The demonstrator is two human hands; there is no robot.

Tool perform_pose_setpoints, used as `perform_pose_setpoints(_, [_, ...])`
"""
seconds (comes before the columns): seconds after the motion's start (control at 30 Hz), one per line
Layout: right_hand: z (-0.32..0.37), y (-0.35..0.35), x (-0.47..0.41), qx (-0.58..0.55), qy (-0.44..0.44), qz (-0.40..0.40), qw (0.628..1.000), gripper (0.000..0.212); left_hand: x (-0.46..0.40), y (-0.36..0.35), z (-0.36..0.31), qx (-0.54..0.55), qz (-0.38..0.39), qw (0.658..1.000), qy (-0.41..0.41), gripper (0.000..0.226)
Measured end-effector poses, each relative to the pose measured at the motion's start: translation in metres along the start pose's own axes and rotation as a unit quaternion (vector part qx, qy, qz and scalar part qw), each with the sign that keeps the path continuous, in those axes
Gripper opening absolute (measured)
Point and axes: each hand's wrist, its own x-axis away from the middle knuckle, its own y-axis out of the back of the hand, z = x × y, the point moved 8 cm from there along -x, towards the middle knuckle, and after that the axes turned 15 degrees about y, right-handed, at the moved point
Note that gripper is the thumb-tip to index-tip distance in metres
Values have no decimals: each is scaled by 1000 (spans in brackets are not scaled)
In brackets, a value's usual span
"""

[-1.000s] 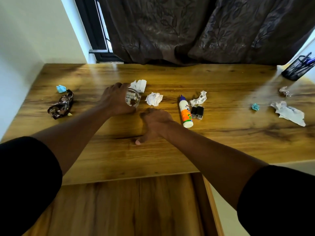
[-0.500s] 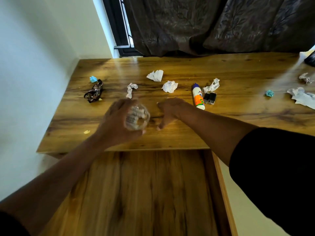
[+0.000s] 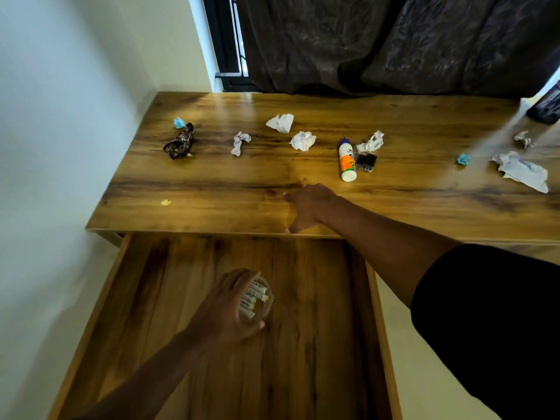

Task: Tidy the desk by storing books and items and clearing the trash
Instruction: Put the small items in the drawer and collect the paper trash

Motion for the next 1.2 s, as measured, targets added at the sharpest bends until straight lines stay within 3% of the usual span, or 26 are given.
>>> perform_pose_setpoints(0.37, [-1, -15, 1, -8, -3, -16, 1000, 99, -16, -40, 28, 12, -30, 995, 99, 108])
perform_pose_setpoints(0.93, [-5, -18, -4, -4, 1, -26, 1000, 98, -19, -43, 31, -71, -57, 992, 83, 105])
perform_pose_setpoints(1.1, [-6, -16, -2, -1, 3, -27, 1000, 100, -18, -41, 30, -69, -32, 992, 102, 119])
perform_pose_setpoints(1.2, [-10, -7, 4, -11, 2, -66, 998, 87, -24, -21, 19, -66, -43, 990, 114, 117])
